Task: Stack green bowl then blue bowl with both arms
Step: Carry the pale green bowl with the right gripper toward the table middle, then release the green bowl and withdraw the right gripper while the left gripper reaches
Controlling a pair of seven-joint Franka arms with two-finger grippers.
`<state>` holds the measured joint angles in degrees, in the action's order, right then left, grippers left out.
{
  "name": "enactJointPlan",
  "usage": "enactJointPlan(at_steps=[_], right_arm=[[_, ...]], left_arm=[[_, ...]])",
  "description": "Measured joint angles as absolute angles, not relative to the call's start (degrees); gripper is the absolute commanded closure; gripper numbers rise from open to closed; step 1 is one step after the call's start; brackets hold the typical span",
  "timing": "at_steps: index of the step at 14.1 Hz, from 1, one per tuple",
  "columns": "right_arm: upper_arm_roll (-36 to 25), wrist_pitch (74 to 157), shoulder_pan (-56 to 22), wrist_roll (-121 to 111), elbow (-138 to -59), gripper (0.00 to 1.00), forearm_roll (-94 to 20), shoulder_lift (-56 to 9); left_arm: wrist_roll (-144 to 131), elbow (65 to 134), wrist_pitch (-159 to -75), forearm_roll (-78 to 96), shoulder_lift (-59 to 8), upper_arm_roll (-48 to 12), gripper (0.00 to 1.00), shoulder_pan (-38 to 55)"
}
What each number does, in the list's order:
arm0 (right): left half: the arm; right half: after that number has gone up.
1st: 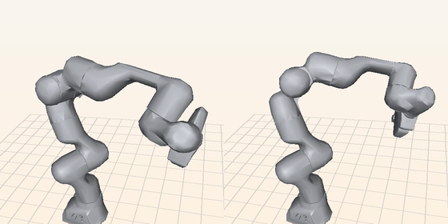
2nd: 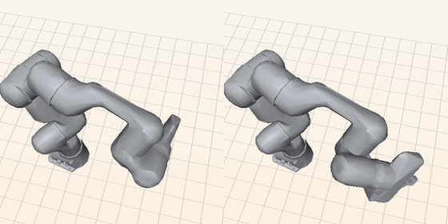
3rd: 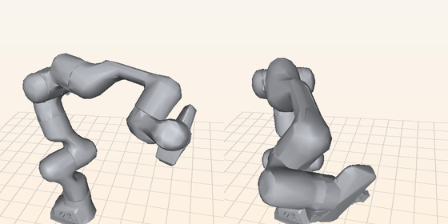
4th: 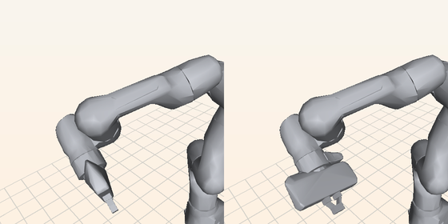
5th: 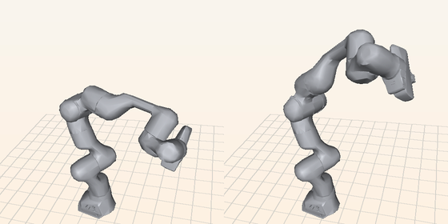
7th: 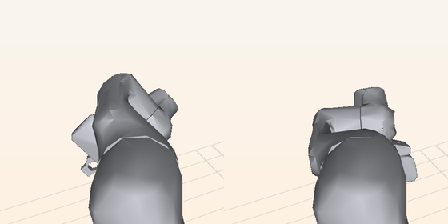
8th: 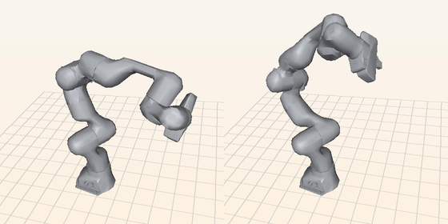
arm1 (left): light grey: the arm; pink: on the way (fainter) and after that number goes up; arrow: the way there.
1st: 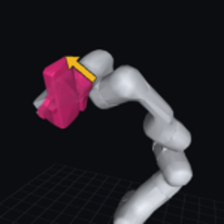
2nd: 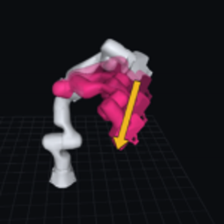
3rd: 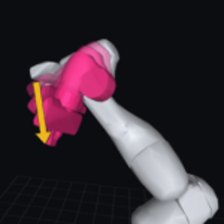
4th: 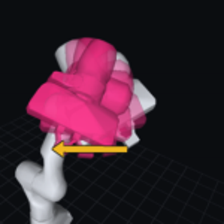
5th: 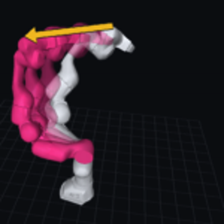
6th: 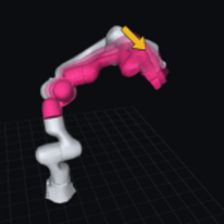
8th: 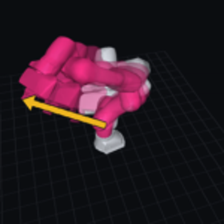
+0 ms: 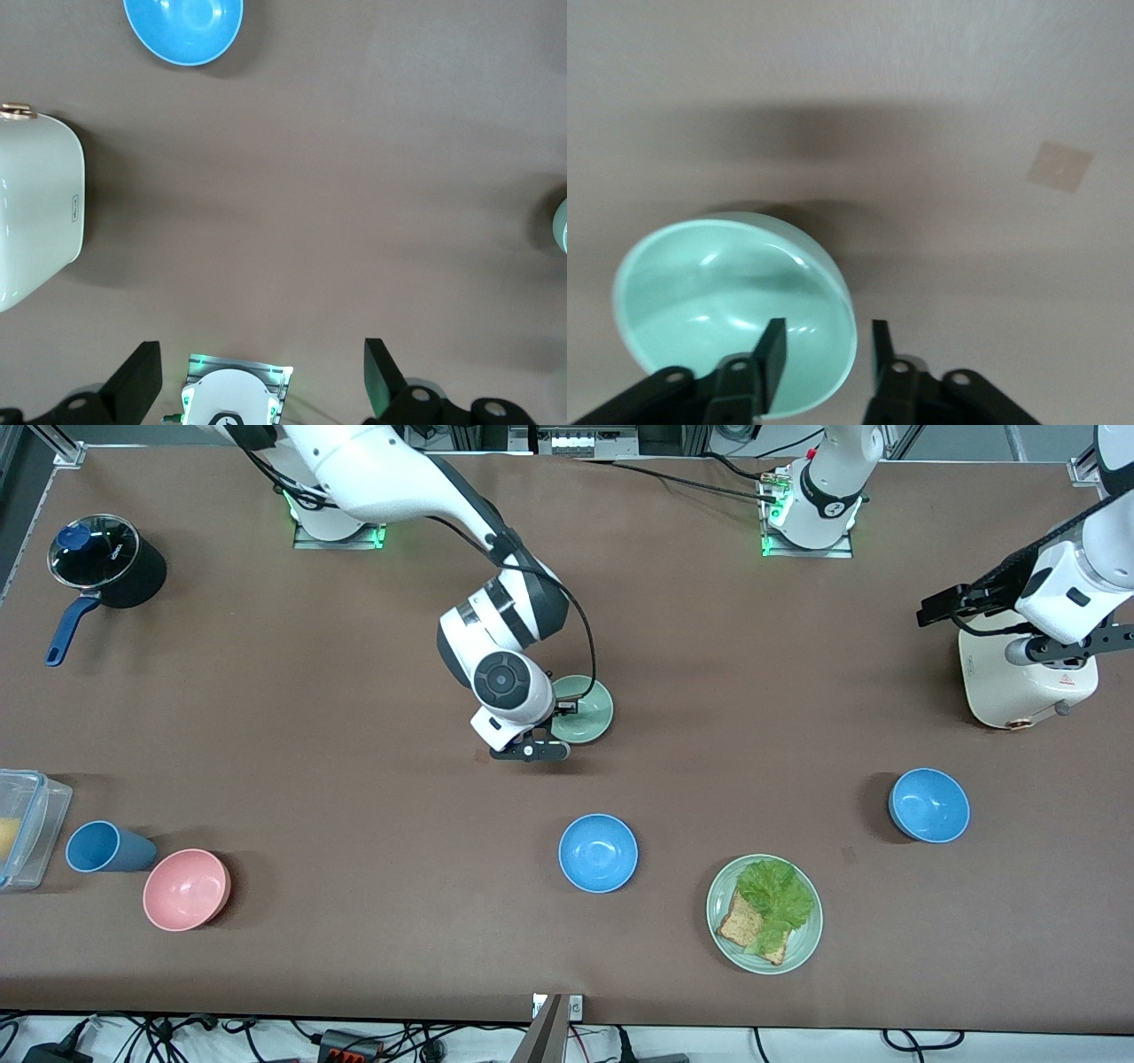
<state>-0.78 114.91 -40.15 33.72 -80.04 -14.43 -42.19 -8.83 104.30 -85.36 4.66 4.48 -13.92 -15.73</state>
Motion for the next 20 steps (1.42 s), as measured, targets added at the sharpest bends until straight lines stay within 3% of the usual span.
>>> enactJointPlan(at_steps=[5, 8, 15, 20], right_arm=[[-7.64, 108.82, -37.81, 33.66, -79.19, 0.00, -13.45, -30.03], [-11.69, 107.32, -36.73, 33.60, -79.25, 0.00, -9.70, -25.96], [-24.77, 99.60, -36.55, 28.08, -76.39, 0.00, -7.77, -23.94], [-23.80, 99.37, -29.19, 21.66, -75.75, 0.00, -7.77, -21.88]], left_arm=[[-8.83, 104.28, -85.37, 4.66, 3.09, -13.92, 0.00, -16.40], [-8.46, 104.25, -87.67, 4.63, -0.30, -13.78, 0.00, -19.51], [-2.47, 104.11, -109.24, -3.56, -15.18, -13.56, 0.00, -22.10], [1.87, 105.99, -122.83, -4.19, -21.69, -13.47, 0.00, -26.44]])
